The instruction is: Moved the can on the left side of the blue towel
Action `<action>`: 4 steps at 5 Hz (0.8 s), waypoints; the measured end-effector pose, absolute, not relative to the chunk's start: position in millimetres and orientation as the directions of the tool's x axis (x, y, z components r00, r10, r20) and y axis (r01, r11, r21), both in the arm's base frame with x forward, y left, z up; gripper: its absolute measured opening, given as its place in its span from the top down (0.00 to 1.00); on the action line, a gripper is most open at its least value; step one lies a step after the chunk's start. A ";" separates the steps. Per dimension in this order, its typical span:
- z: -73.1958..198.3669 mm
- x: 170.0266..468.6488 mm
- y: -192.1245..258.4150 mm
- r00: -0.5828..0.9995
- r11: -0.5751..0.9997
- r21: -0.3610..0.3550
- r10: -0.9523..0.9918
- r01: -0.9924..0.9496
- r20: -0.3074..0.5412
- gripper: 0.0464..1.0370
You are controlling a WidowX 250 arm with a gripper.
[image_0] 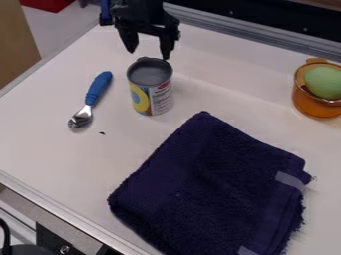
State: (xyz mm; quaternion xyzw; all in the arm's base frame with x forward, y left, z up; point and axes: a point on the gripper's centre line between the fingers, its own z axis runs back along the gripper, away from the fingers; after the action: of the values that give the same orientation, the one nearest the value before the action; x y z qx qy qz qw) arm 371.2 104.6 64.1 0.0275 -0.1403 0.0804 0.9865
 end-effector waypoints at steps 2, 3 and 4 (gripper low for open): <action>49.3 363.8 94.8 0.948 0.988 -0.011 0.153 -0.156 0.278 0.04; 39.6 352.1 89.9 0.967 0.992 0.016 0.118 -0.125 0.228 0.04; 38.2 345.4 88.8 0.979 0.993 0.056 0.093 -0.105 0.179 0.04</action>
State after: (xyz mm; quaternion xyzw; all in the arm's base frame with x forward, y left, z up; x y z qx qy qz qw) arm 345.4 88.8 38.2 0.0328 -0.0883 0.0499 0.9943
